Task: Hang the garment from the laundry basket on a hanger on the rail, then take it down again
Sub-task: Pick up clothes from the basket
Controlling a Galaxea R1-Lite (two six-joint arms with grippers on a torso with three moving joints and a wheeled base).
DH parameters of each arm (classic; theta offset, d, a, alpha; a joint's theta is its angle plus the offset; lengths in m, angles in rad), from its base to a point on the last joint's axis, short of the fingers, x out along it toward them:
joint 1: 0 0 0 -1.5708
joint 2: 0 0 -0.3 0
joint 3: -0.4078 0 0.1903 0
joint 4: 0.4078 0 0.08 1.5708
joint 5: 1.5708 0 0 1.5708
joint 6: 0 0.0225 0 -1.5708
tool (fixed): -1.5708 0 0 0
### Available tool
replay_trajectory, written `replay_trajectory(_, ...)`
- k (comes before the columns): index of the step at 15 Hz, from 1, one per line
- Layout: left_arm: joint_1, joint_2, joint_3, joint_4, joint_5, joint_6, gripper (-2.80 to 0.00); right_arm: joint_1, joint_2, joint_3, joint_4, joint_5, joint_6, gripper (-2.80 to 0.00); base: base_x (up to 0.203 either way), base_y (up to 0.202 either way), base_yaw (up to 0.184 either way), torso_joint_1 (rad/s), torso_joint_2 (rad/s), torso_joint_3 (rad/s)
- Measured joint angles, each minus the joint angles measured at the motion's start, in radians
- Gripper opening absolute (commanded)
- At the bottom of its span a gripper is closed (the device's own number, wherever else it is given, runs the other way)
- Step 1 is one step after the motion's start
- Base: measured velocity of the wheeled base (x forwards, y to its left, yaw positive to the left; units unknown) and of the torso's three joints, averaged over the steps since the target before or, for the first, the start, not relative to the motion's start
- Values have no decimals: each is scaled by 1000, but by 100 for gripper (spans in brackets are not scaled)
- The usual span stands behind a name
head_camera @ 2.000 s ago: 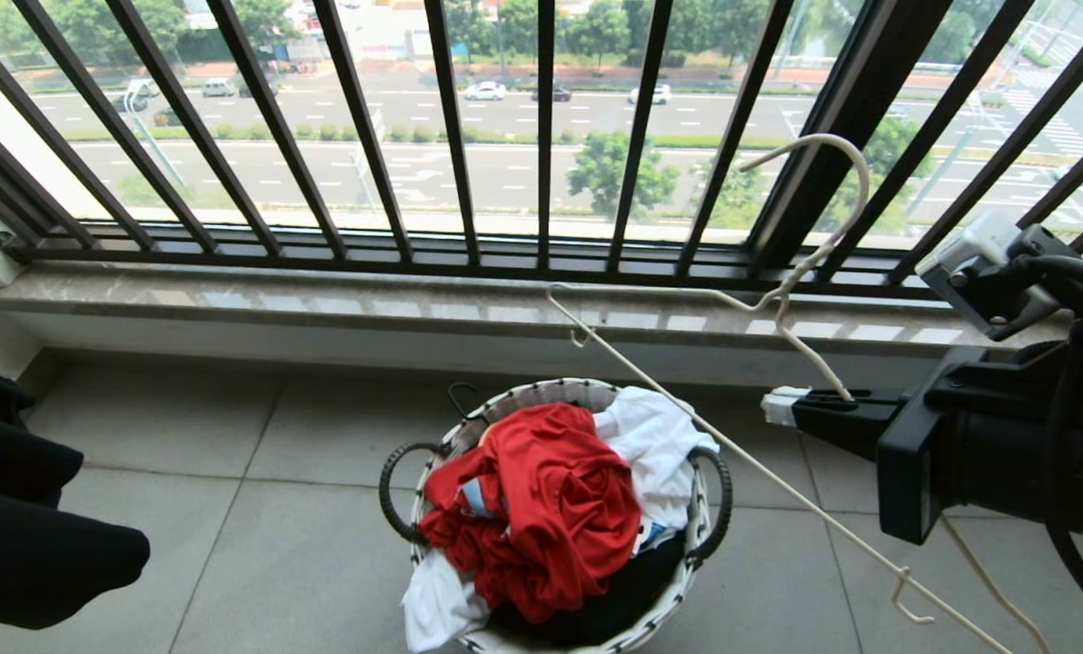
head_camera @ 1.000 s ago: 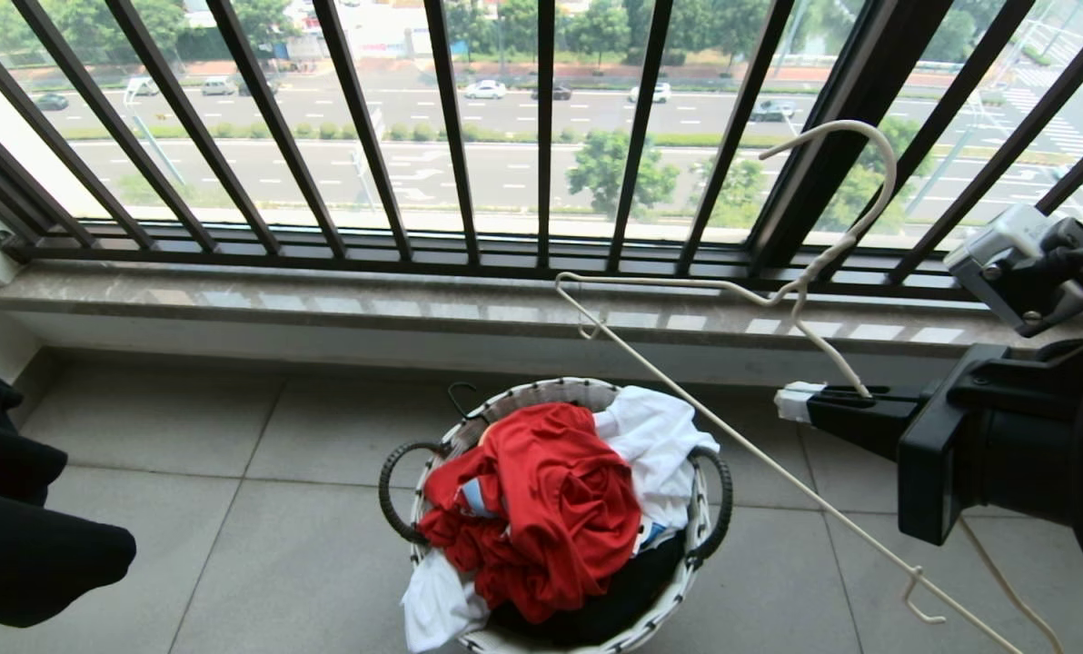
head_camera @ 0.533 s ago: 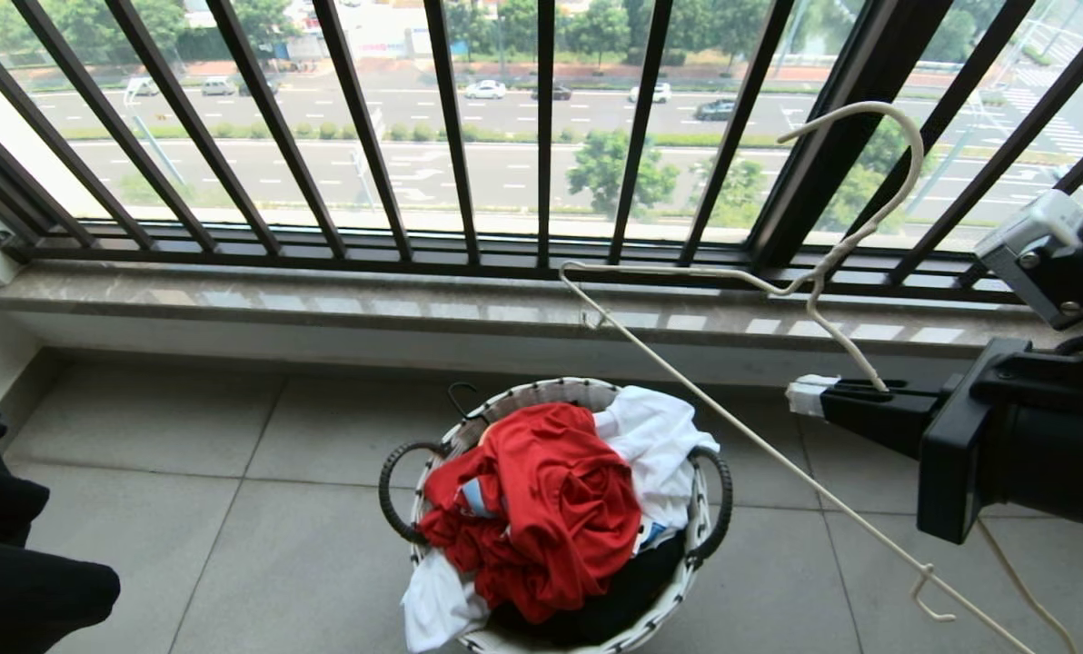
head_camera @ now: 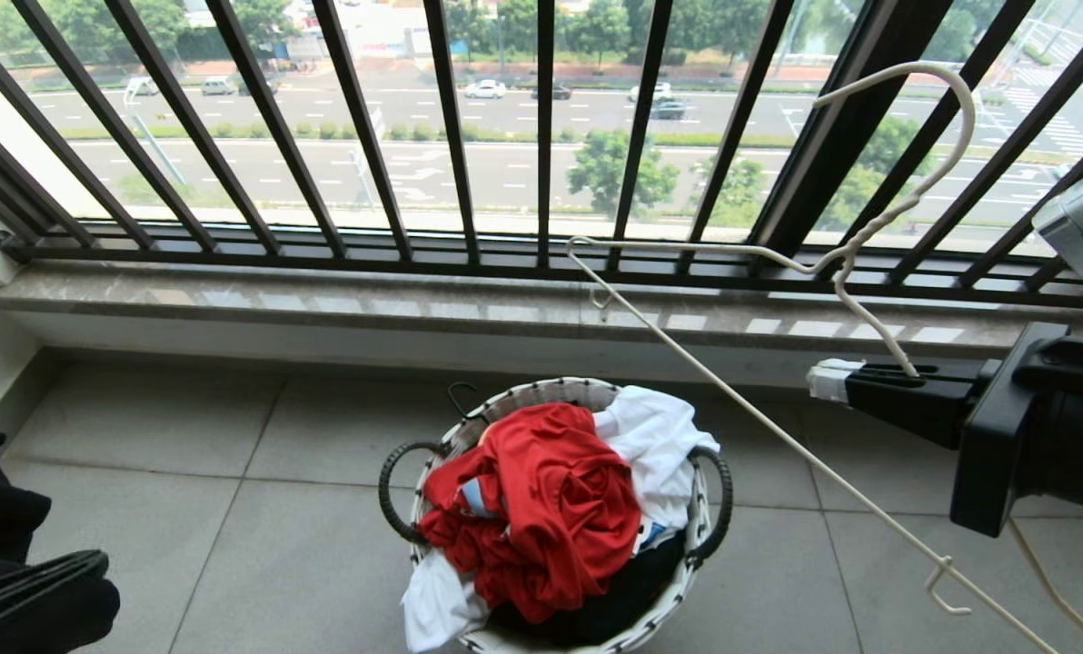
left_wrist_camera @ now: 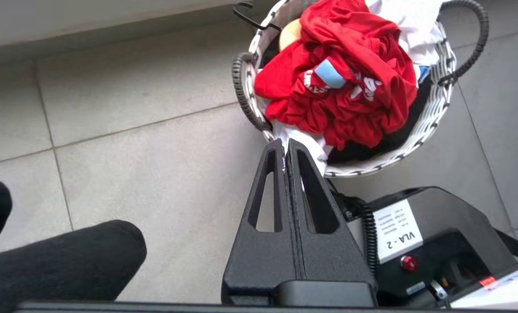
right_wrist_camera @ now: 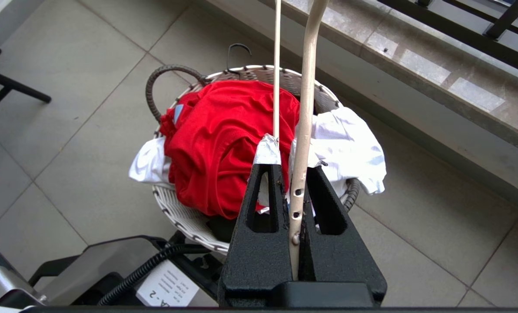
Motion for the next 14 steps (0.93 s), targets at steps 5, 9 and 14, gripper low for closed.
replay_trajectory(5,-257,417,-312,220,-16,-84,-280,-5,-1,-12,0,-1,0,-280,0,0,0,0,0,0)
replay_trajectory(9,-400,777,-498,244,11,-118,-280,-38,-1,-27,0,0,4,-280,0,0,0,0,0,0)
replay_trajectory(14,-484,1065,-636,219,47,-202,0,-84,-8,-42,0,0,3,-280,0,0,0,0,0,0)
